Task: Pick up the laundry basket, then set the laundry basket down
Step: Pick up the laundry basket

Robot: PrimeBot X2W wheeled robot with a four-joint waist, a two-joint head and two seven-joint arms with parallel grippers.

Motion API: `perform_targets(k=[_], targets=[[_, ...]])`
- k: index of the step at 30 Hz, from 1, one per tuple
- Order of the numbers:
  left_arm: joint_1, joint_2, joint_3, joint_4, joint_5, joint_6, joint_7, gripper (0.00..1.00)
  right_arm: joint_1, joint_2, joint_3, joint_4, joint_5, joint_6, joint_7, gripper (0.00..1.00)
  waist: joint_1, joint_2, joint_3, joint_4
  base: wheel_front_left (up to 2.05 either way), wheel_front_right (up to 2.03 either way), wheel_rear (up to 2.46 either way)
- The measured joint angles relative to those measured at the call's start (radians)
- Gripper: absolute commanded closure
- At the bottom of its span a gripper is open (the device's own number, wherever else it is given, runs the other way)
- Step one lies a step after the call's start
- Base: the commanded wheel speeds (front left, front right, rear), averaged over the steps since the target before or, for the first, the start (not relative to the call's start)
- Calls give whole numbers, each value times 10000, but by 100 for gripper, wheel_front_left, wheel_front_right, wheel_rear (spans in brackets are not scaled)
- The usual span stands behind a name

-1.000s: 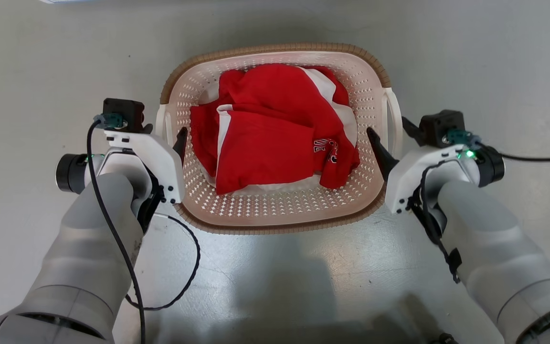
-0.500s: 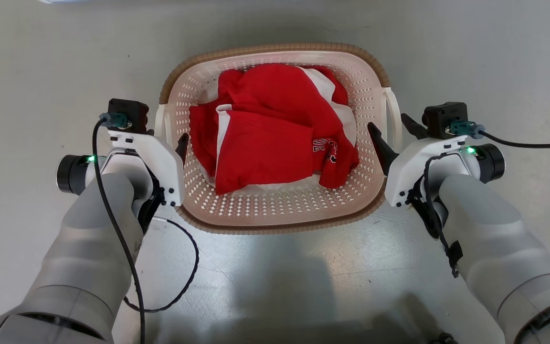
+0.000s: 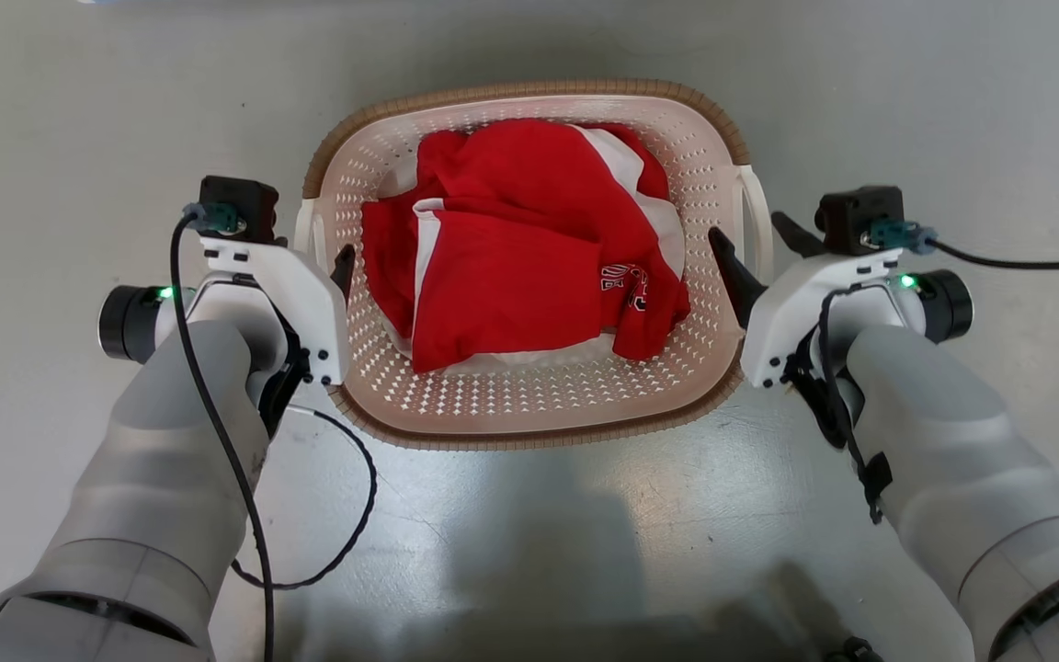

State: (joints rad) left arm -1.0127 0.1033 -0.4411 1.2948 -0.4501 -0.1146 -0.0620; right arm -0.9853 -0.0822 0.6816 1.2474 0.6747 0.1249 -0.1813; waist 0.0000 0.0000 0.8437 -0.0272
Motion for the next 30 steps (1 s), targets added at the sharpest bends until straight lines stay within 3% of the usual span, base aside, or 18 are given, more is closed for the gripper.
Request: perform_targets(k=[11,12,13,14,30], targets=[[-35,40,-242,0,0,4,150,0,-57,8,282,50,297,0,69,0,-1,0,7,-86,0,0,0],[-35,56,-305,0,6,4,221,0,-58,12,293,54,337,0,73,9,0,0,17,-96,0,0,0],[-35,69,-403,0,25,4,320,59,-58,13,320,59,378,-2,157,75,0,0,24,-103,0,0,0],[-35,88,-545,2,102,2,324,100,-58,17,339,63,405,0,186,100,0,0,29,-109,0,0,0],[-207,2,-1085,17,276,165,1147,100,-214,144,819,305,616,58,1801,100,0,0,-338,-114,0,0,0]])
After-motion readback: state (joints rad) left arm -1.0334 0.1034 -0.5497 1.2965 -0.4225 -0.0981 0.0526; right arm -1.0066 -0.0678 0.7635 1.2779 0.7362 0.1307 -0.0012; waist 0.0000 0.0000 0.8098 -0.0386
